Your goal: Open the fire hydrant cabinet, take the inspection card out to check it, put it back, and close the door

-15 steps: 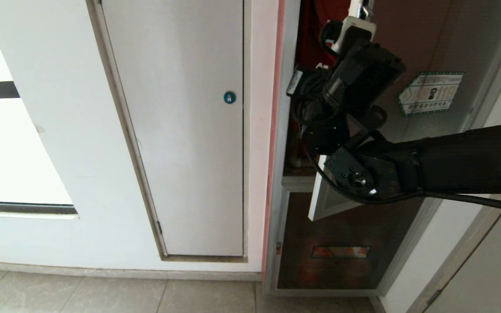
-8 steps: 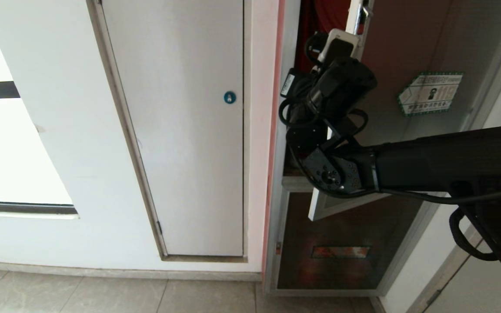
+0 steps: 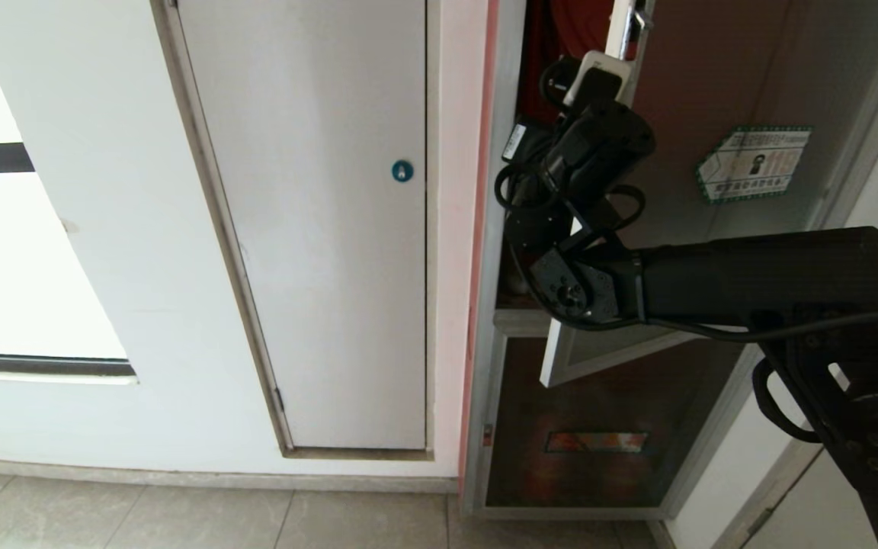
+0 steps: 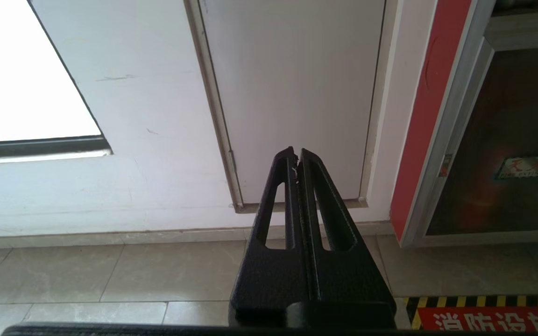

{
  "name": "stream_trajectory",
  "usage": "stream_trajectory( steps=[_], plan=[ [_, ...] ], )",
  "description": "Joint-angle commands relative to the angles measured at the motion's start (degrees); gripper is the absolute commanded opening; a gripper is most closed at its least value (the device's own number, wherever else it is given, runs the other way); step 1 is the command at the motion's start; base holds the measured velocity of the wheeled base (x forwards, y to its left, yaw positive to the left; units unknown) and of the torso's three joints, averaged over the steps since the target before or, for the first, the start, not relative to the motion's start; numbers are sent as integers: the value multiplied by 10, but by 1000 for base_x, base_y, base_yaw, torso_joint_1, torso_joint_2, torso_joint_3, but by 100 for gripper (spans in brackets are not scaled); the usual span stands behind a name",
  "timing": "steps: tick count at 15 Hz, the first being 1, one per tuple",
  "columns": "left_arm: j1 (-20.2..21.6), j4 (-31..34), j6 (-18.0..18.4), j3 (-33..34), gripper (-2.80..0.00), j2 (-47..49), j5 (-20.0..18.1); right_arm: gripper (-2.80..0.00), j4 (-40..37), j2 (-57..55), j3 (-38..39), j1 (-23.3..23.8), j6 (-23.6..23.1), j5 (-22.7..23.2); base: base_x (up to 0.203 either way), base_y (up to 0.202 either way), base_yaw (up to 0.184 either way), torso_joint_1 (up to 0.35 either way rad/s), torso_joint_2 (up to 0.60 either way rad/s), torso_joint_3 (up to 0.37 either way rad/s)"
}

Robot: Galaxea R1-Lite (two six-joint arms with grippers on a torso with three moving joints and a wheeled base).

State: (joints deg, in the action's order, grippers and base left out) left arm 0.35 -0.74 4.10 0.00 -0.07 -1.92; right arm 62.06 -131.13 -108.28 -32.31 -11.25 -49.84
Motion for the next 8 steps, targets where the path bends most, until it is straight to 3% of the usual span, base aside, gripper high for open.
stream_trajectory(
  steps=[1, 8],
  plan=[
    [0, 0, 0, 4, -280, 0, 0, -280, 4, -11, -16, 7, -6, -3, 0, 0, 0, 0, 0, 0],
    [0, 0, 0, 4, -280, 0, 0, -280, 9, 9, -12, 8, -6, -14, 0, 0, 0, 0, 0, 0]
  ],
)
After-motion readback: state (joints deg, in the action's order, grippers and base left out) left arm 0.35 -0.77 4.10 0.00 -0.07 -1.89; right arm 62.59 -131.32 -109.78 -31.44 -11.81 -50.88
